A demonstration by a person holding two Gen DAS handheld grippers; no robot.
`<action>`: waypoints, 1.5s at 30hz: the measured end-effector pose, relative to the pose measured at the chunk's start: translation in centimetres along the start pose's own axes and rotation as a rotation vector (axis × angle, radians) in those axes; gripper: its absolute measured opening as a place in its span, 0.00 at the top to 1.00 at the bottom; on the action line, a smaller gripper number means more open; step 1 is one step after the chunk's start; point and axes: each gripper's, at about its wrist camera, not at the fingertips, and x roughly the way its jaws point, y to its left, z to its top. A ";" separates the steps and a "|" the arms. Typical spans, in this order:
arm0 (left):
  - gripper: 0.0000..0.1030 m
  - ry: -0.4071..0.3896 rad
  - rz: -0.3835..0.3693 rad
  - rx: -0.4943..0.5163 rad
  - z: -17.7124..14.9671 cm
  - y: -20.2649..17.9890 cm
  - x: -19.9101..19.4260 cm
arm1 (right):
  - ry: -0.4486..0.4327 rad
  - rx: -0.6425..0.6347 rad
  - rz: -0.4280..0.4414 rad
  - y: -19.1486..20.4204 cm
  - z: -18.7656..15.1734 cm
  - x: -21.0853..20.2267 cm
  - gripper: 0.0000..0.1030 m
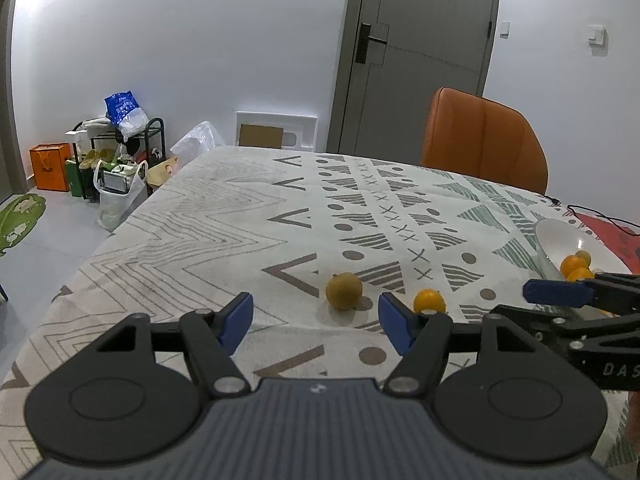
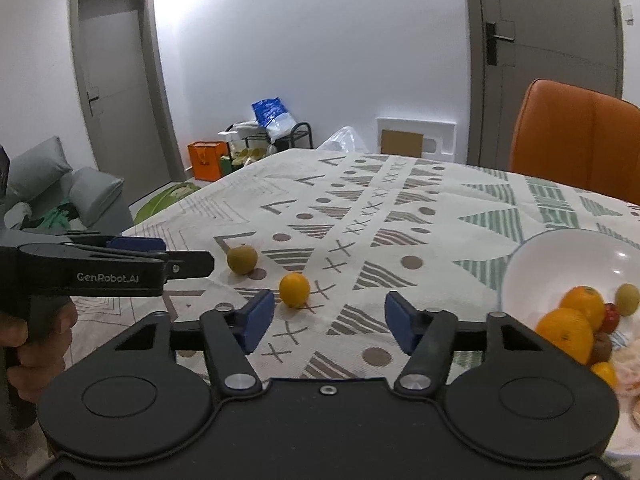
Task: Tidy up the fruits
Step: 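Grasp the small orange with the right tool while the left tool approaches the brown round fruit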
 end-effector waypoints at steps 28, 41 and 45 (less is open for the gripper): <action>0.38 0.026 -0.015 -0.002 0.7 0.7 1.6 | 0.065 -0.025 0.068 1.5 0.6 5.5 0.80; 0.49 0.048 -0.048 0.013 0.7 -0.5 3.6 | 0.035 -0.009 0.027 0.3 1.0 3.7 0.80; 0.69 0.064 -0.064 0.012 0.6 -0.8 4.5 | 0.003 -0.001 -0.004 -0.3 1.2 2.5 0.80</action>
